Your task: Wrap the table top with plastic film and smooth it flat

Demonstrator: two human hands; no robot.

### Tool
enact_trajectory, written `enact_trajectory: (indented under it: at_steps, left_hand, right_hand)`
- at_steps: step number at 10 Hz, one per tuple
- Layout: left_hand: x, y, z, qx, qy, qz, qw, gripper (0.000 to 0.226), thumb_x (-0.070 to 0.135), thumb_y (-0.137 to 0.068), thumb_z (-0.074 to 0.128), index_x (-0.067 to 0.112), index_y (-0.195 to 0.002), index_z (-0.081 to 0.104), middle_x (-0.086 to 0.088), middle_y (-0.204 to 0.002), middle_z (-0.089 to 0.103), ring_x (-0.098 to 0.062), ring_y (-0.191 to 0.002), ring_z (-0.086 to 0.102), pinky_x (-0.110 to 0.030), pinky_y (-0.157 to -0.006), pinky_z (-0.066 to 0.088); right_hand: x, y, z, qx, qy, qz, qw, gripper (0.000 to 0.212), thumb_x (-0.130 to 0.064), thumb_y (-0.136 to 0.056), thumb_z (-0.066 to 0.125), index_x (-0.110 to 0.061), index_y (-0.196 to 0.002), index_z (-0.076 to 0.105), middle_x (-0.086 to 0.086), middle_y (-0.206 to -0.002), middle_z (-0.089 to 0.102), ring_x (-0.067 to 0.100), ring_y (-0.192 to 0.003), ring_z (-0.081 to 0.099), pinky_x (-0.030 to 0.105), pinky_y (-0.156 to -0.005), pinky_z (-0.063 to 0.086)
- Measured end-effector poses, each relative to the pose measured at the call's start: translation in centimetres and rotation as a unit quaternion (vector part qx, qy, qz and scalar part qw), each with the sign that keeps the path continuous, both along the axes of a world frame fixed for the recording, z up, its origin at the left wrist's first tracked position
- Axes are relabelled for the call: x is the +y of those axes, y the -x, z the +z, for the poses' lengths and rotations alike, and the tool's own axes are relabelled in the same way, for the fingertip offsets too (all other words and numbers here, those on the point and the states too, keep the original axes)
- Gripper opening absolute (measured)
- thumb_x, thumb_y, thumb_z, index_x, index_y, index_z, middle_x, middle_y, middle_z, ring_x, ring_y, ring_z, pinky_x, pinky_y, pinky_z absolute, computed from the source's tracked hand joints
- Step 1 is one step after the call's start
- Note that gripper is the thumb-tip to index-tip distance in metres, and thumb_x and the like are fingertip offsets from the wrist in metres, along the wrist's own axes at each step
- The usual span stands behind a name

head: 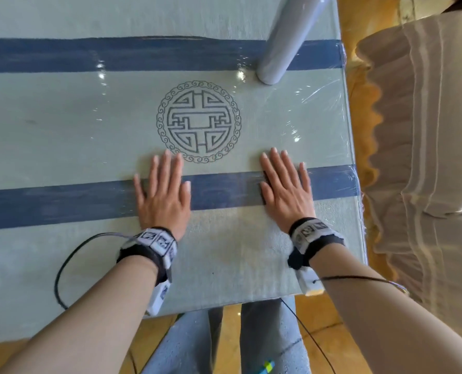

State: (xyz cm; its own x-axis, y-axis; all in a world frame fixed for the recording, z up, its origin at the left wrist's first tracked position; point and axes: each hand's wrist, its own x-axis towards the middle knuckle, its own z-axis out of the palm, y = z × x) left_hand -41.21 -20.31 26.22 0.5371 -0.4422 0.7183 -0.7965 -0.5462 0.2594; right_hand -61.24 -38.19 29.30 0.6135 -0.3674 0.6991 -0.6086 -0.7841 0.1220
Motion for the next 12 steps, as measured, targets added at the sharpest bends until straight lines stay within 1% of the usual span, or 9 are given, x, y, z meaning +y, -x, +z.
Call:
enact_trajectory:
  at_steps: [2,3,4,5,7,9,10,11,12]
  left_hand:
    - [5.3,-4.0,-1.4,0.034,0.028,0.048,0.998,0.064,0.046,-0.097,0.007,0.017,-0.154,-0.001,0.002,-0.162,-0.005,-0.014,-0.149,-0.005,-0.058,-0.117,0.003]
    - [3.8,-1.2,-2.2,0.042,0.040,0.015,0.998,0.062,0.040,-0.098,0.013,0.015,-0.153,0.002,0.000,-0.162,-0.003,-0.015,-0.149,-0.003,-0.059,-0.117,0.004]
    - [2.2,1.3,-2.0,0.029,0.041,-0.024,0.998,0.061,0.037,-0.097,0.023,0.016,-0.153,0.012,-0.001,-0.161,0.009,-0.018,-0.149,0.010,-0.058,-0.115,0.009]
    - [3.1,-0.6,-1.2,0.060,0.050,-0.015,0.997,0.060,0.040,-0.097,0.018,0.023,-0.154,0.003,0.001,-0.161,0.000,-0.016,-0.149,0.004,-0.055,-0.118,0.008]
    - [5.5,-3.9,0.9,0.175,0.119,0.057,0.976,0.064,0.044,-0.096,0.013,0.022,-0.154,0.003,-0.004,-0.162,-0.004,-0.022,-0.150,0.000,-0.057,-0.117,0.003]
    - [-1.6,1.6,5.8,0.251,0.143,-0.011,0.957,0.066,0.033,-0.101,0.034,0.018,-0.154,-0.002,-0.005,-0.161,-0.014,-0.025,-0.148,-0.011,-0.052,-0.116,-0.003]
    - [-4.2,2.8,6.5,0.297,0.082,-0.059,0.950,0.066,0.033,-0.100,0.038,0.017,-0.154,0.004,-0.005,-0.162,-0.010,-0.026,-0.149,-0.004,-0.046,-0.118,0.003]
    - [-5.4,3.3,9.1,0.424,0.064,-0.151,0.891,0.046,0.028,-0.099,0.038,0.000,-0.136,0.045,-0.020,-0.148,0.040,-0.033,-0.131,0.043,-0.039,-0.107,0.034]
    - [-5.4,4.3,11.9,0.525,0.059,-0.272,0.804,0.034,0.027,-0.101,0.040,0.002,-0.109,0.061,-0.015,-0.109,0.067,-0.027,-0.095,0.061,-0.037,-0.087,0.046]
  right_hand:
    - [2.1,-1.3,1.8,-0.042,-0.074,-0.083,0.993,0.067,-0.048,-0.101,0.008,-0.016,-0.155,-0.015,0.002,-0.163,-0.020,0.018,-0.149,-0.021,0.049,-0.122,-0.007]
    - [7.1,-6.4,0.1,0.008,-0.033,-0.032,0.999,0.069,-0.052,-0.099,0.004,-0.017,-0.152,-0.022,0.001,-0.161,-0.026,0.020,-0.149,-0.023,0.055,-0.120,-0.011]
    - [9.7,-9.2,-1.1,0.022,0.000,0.010,1.000,0.068,-0.048,-0.101,0.017,-0.017,-0.158,-0.005,-0.001,-0.165,-0.010,0.019,-0.152,-0.010,0.055,-0.120,-0.006]
    - [8.1,-7.7,0.1,0.025,0.010,0.018,0.999,0.065,-0.044,-0.103,0.023,-0.025,-0.158,-0.005,-0.006,-0.165,-0.010,0.014,-0.152,-0.011,0.049,-0.122,-0.002]
    - [3.2,-1.1,1.1,-0.063,-0.092,-0.100,0.989,0.063,-0.052,-0.102,0.010,-0.033,-0.154,-0.019,-0.006,-0.161,-0.028,0.011,-0.147,-0.027,0.048,-0.122,-0.010]
    - [4.8,-4.9,4.3,-0.055,-0.184,-0.099,0.976,0.082,-0.058,-0.098,0.026,-0.026,-0.151,-0.028,-0.003,-0.155,-0.040,0.022,-0.143,-0.036,0.055,-0.117,-0.018]
    - [4.9,-5.4,6.3,0.047,-0.272,-0.021,0.961,0.074,-0.059,-0.098,0.037,-0.035,-0.157,-0.002,-0.007,-0.161,-0.026,0.022,-0.148,-0.026,0.053,-0.118,-0.009]
    - [5.6,-5.5,9.5,0.098,-0.457,0.048,0.883,0.046,-0.044,-0.102,0.042,-0.012,-0.128,0.062,0.012,-0.143,0.054,0.027,-0.135,0.048,0.044,-0.112,0.036]
    - [6.2,-5.0,12.3,0.016,-0.546,0.093,0.832,0.044,-0.043,-0.101,0.047,-0.012,-0.076,0.066,0.009,-0.074,0.071,0.019,-0.068,0.069,0.028,-0.070,0.053]
